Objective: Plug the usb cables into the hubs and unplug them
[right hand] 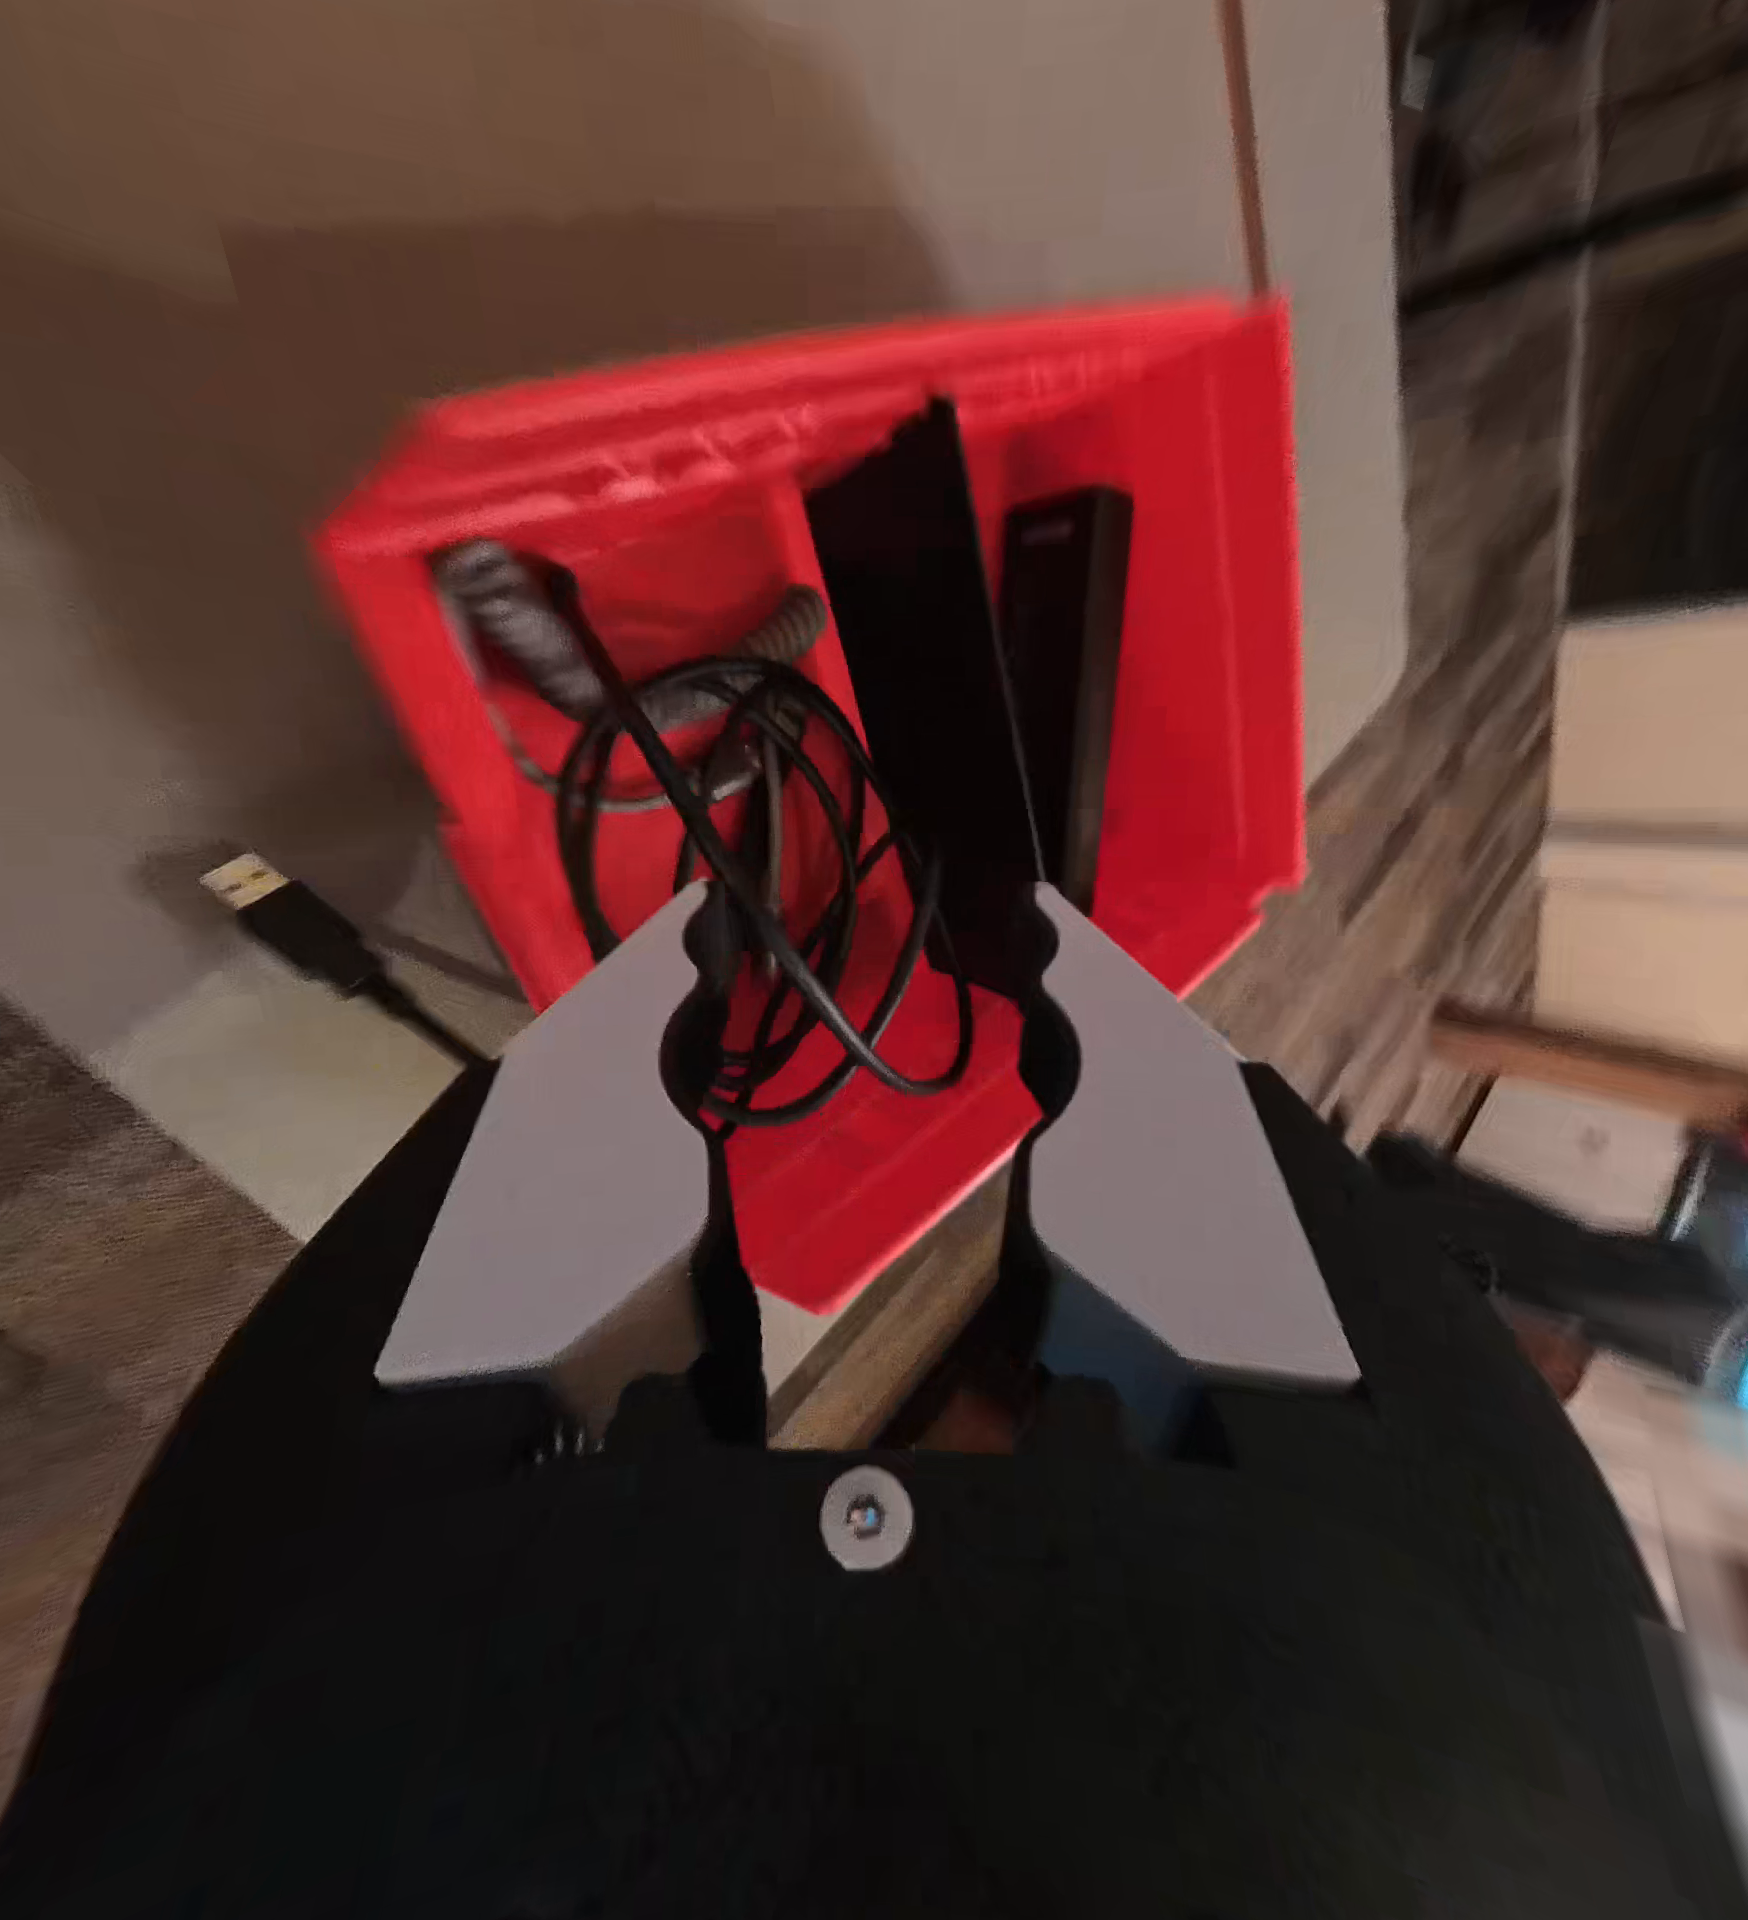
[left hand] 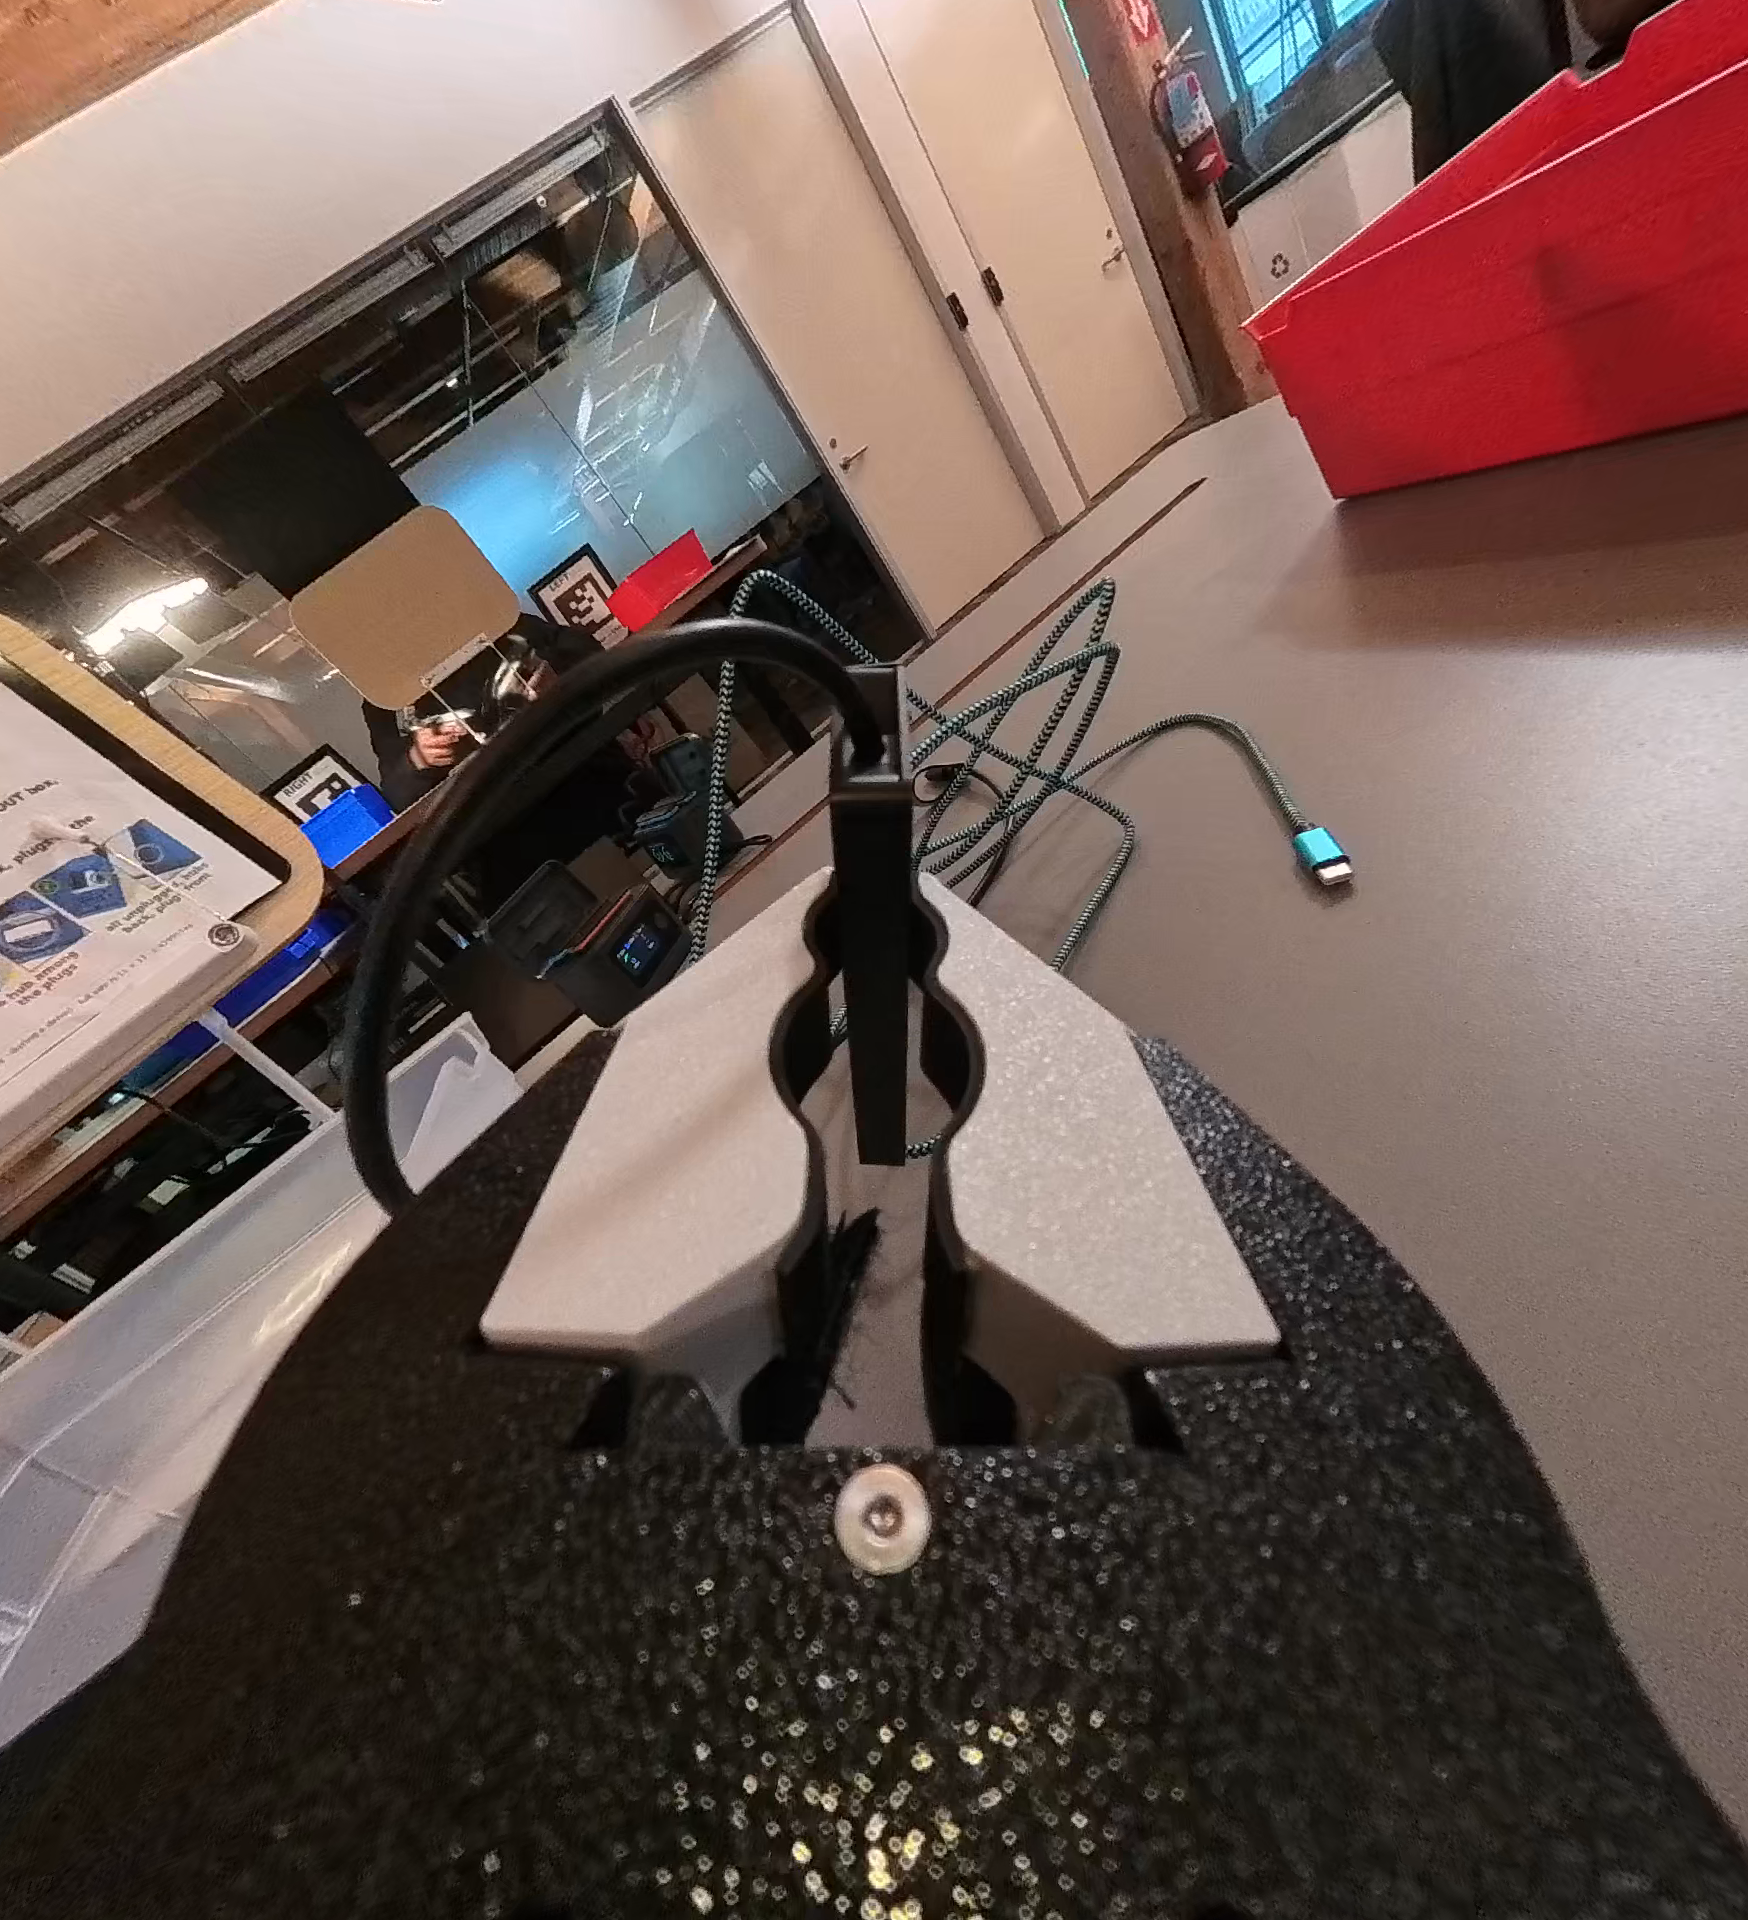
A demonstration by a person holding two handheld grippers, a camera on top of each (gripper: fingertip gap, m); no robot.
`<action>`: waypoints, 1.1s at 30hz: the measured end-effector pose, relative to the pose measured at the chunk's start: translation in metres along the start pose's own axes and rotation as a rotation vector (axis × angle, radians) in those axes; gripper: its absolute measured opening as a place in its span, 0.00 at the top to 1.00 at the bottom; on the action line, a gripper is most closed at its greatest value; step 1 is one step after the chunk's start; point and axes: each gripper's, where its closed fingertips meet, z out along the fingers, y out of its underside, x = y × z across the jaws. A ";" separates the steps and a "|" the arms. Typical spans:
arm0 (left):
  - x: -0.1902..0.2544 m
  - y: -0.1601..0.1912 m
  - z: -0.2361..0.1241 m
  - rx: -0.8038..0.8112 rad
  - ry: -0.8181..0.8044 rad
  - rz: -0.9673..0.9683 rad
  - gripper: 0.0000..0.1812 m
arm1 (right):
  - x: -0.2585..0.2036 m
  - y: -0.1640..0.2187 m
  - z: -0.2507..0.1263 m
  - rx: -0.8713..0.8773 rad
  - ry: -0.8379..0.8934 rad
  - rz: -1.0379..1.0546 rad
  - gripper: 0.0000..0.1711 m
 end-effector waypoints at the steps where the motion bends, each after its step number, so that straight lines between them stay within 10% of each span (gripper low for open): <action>1: 0.000 0.000 0.000 0.000 0.003 -0.001 0.96 | -0.010 -0.010 -0.014 0.072 0.001 -0.100 0.70; 4: 0.002 0.000 0.001 0.001 0.008 0.002 0.96 | -0.057 -0.011 -0.026 0.141 0.018 -0.472 0.85; 8: 0.004 -0.001 0.001 0.004 0.016 0.010 0.96 | -0.121 0.034 0.006 -0.002 -0.108 -0.708 0.80; 16: 0.005 -0.002 0.000 0.008 0.016 0.017 0.96 | -0.113 0.042 0.038 -0.082 0.050 -0.924 0.97; 21: 0.006 -0.003 0.002 0.011 0.023 0.023 0.96 | -0.052 -0.021 -0.018 0.124 0.279 -0.681 0.97; 25: 0.010 -0.005 0.002 0.020 0.036 0.034 0.96 | 0.031 -0.003 -0.021 -0.057 0.506 -0.398 0.97; 33: 0.015 -0.008 0.000 0.034 0.053 0.058 0.96 | -0.008 0.030 0.069 -0.250 0.032 -0.199 0.86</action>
